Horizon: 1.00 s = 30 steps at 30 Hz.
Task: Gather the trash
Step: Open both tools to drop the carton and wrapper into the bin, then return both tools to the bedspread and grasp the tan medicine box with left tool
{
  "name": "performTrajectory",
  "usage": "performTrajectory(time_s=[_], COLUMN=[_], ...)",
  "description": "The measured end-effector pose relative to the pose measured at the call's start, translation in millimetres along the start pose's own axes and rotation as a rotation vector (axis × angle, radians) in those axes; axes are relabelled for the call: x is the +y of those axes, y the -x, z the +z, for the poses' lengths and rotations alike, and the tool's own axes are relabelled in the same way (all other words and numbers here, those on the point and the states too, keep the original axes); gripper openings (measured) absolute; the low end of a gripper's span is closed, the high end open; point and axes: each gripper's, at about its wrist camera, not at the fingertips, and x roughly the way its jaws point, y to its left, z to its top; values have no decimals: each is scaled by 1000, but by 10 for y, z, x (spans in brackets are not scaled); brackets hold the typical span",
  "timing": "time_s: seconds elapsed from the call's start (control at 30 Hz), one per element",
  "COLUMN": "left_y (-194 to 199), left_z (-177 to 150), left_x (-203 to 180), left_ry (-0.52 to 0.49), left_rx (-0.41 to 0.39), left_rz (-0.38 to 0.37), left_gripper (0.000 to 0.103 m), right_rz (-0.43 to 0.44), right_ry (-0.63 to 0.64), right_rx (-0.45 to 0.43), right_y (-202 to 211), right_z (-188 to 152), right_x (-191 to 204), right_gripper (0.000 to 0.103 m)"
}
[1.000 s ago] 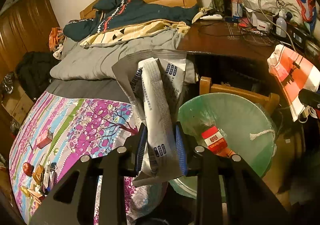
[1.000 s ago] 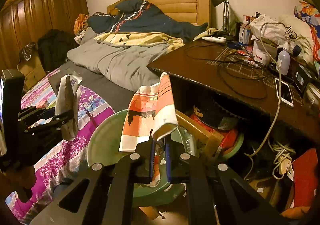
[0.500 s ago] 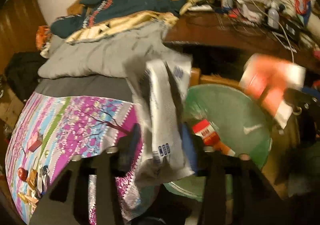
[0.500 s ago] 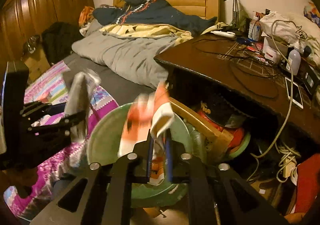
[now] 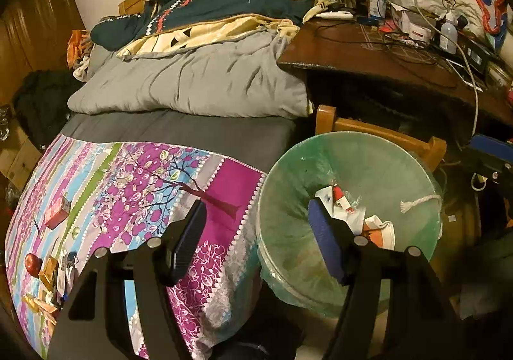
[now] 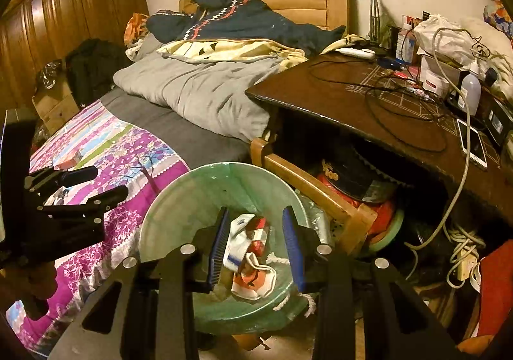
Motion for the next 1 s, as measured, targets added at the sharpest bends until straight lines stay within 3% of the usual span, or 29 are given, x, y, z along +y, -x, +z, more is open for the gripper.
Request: performTrajectory(time_s=[0.23,0.37,0.53,1.0], left_y=[123,186,292,695], left_z=[-127,-299,-652,-2450], left_x=[262,621,1157,2837], left_ry=[79,196,321,797], left_rx=[-35,-40,-34,104], left_rz=[55,103,209,484], left_gripper=[63,64,66,67], right_rz=[32,67,144,403], right_ry=[10,11,60,342], right_rx=[-78,-138,-131,32], right_y=[130,193,96,-461], right_z=[61,107,104,-183], right_x=[179,385,835,2889], right_gripper=[35,35,35,37])
